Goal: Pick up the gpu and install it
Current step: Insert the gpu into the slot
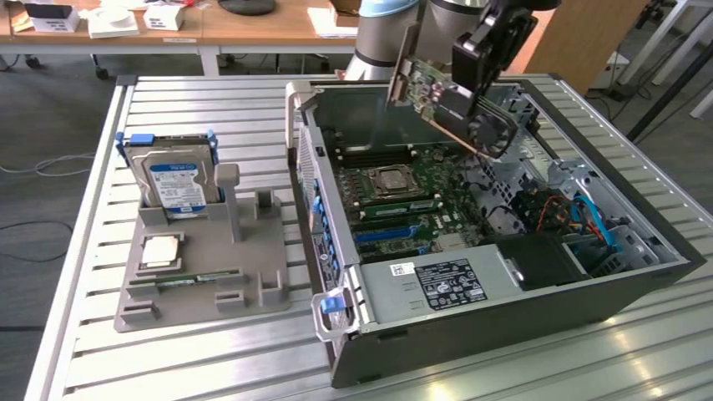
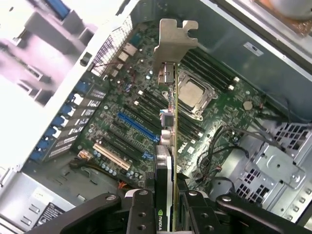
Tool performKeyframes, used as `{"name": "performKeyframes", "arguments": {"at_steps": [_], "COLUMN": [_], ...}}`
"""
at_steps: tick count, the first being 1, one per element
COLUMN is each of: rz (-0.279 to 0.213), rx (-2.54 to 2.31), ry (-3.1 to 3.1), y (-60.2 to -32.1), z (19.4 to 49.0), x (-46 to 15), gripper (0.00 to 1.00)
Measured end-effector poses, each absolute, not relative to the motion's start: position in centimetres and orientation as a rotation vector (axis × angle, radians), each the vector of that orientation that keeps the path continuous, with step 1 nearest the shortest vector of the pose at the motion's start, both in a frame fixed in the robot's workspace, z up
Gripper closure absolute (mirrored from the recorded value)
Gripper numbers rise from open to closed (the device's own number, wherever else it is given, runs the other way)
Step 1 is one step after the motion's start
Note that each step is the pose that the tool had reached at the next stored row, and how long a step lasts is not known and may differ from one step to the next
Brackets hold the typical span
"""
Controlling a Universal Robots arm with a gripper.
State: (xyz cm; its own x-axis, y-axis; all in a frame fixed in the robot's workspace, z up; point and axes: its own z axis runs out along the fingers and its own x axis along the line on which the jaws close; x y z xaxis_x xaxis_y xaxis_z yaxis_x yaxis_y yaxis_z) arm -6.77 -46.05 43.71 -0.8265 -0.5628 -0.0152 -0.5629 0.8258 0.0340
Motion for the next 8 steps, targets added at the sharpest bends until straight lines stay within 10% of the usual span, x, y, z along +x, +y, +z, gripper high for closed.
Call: {"name": "performKeyframes", "arguments": {"at_steps": [8], "rz": [0.058], "rx": [-1.136], "ry": [2.927], "y": [-46.05], "z": [43.67], "x": [-6.77], "gripper": [0.73]}}
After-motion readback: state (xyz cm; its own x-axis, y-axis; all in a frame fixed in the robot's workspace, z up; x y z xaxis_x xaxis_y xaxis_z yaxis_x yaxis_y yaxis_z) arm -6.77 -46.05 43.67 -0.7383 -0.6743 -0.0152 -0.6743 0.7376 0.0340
